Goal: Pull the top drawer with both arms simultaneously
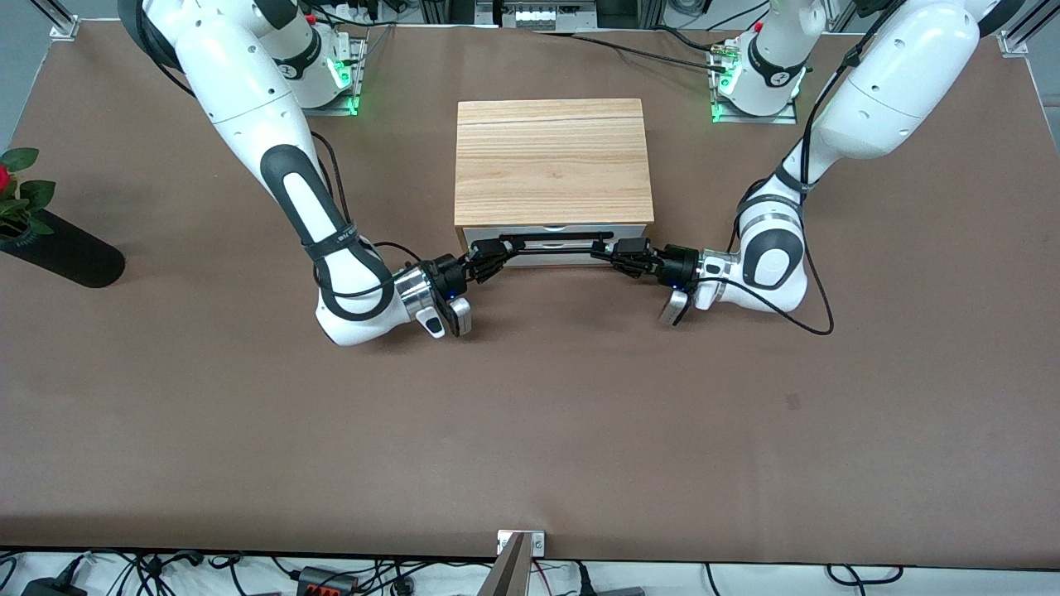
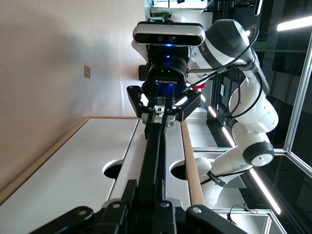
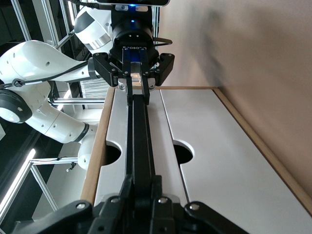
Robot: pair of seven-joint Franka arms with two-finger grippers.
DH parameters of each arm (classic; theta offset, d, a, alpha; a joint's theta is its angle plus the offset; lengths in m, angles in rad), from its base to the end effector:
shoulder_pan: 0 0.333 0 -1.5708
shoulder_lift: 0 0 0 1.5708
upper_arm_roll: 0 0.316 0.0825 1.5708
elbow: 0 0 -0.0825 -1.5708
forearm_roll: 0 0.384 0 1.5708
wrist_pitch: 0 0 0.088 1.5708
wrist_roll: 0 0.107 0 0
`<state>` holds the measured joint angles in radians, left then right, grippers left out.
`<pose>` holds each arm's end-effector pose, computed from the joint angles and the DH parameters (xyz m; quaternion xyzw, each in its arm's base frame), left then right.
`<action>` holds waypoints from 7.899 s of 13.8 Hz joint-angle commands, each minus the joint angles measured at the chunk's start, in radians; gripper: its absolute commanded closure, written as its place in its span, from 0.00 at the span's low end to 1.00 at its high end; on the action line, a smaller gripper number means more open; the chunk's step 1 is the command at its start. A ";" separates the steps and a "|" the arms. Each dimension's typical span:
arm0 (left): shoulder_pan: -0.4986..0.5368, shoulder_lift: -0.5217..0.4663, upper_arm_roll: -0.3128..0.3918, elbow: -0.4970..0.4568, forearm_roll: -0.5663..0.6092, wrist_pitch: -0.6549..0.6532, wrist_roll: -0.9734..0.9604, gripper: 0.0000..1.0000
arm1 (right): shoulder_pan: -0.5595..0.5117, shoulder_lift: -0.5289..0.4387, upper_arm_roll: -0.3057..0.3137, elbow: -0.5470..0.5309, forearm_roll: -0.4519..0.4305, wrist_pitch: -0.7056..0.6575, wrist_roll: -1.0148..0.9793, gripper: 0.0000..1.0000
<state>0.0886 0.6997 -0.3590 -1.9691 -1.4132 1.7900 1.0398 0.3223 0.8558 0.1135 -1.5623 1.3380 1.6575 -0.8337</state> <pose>0.5251 -0.2314 0.1562 0.7168 -0.0770 -0.0780 0.6886 0.5625 0.3559 0.1679 -0.7286 -0.1897 0.1678 0.6364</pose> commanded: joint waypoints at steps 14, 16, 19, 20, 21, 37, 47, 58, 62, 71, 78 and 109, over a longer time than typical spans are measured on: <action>0.008 0.041 0.012 0.145 0.000 -0.018 -0.105 0.99 | -0.080 0.028 0.000 0.123 0.133 0.194 -0.048 0.95; 0.008 0.053 0.034 0.168 0.005 -0.018 -0.128 0.99 | -0.077 0.026 0.000 0.123 0.159 0.211 -0.051 0.96; 0.008 0.083 0.040 0.167 0.005 -0.021 -0.130 0.99 | -0.065 0.026 0.005 0.123 0.170 0.249 -0.045 0.97; 0.008 0.090 0.040 0.167 0.005 -0.021 -0.130 0.99 | -0.063 0.026 0.008 0.125 0.171 0.264 -0.045 0.97; 0.007 0.093 0.041 0.167 0.005 -0.020 -0.133 0.99 | -0.062 0.026 0.009 0.127 0.171 0.263 -0.051 0.97; 0.008 0.099 0.083 0.265 0.086 -0.020 -0.256 0.99 | -0.071 0.035 0.000 0.180 0.274 0.295 -0.131 0.90; 0.008 0.103 0.097 0.266 0.088 -0.020 -0.257 0.00 | -0.051 0.037 0.000 0.176 0.247 0.295 -0.114 0.60; 0.013 0.003 0.110 0.384 0.432 -0.018 -0.576 0.00 | -0.080 0.022 -0.106 0.218 0.115 0.374 0.236 0.48; 0.002 -0.042 0.098 0.466 0.840 -0.020 -0.817 0.00 | -0.091 0.011 -0.158 0.312 -0.150 0.366 0.626 0.32; -0.047 -0.299 0.092 0.470 1.532 -0.124 -1.153 0.00 | -0.081 -0.174 -0.374 0.331 -0.650 0.310 1.062 0.00; -0.044 -0.438 0.165 0.656 1.516 -0.361 -1.152 0.00 | -0.069 -0.259 -0.549 0.332 -0.870 0.143 1.065 0.00; -0.113 -0.749 0.313 0.226 1.442 -0.124 -1.070 0.00 | -0.373 -0.956 -0.026 -0.272 -1.375 0.113 1.246 0.00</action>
<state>-0.0222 -0.0442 -0.0428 -1.7501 0.0396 1.6835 -0.0267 -0.0364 -0.0937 0.0717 -1.8344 -0.0254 1.7725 0.3933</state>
